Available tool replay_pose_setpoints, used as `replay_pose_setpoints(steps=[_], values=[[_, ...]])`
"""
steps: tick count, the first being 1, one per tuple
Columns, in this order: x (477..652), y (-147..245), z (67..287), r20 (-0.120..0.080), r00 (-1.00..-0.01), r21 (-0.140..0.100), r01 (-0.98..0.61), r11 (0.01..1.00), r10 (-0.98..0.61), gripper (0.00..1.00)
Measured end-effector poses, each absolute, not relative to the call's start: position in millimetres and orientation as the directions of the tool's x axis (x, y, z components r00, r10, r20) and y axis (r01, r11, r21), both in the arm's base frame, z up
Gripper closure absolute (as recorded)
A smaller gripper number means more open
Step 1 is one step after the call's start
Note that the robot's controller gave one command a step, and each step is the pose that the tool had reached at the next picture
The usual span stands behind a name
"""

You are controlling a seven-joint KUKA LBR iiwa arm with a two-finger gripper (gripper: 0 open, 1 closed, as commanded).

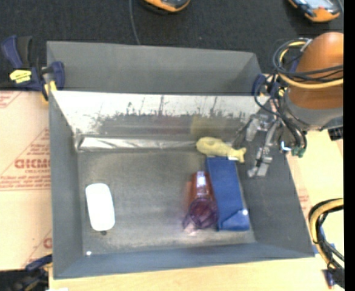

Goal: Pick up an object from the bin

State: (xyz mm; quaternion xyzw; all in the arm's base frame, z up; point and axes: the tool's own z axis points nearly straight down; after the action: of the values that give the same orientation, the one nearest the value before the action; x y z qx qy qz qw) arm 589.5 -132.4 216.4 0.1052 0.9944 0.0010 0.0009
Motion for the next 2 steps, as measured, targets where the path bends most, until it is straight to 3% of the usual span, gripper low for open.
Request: replay_pose_setpoints(steps=[1, 2], values=[[592.0, -153, 298, -0.007, -0.975, 0.001, 0.222, 0.975, 0.222, 0.0], [550.9, -160, 289, -0.004, -0.923, 0.004, 0.384, 0.923, 0.384, 0.0]])
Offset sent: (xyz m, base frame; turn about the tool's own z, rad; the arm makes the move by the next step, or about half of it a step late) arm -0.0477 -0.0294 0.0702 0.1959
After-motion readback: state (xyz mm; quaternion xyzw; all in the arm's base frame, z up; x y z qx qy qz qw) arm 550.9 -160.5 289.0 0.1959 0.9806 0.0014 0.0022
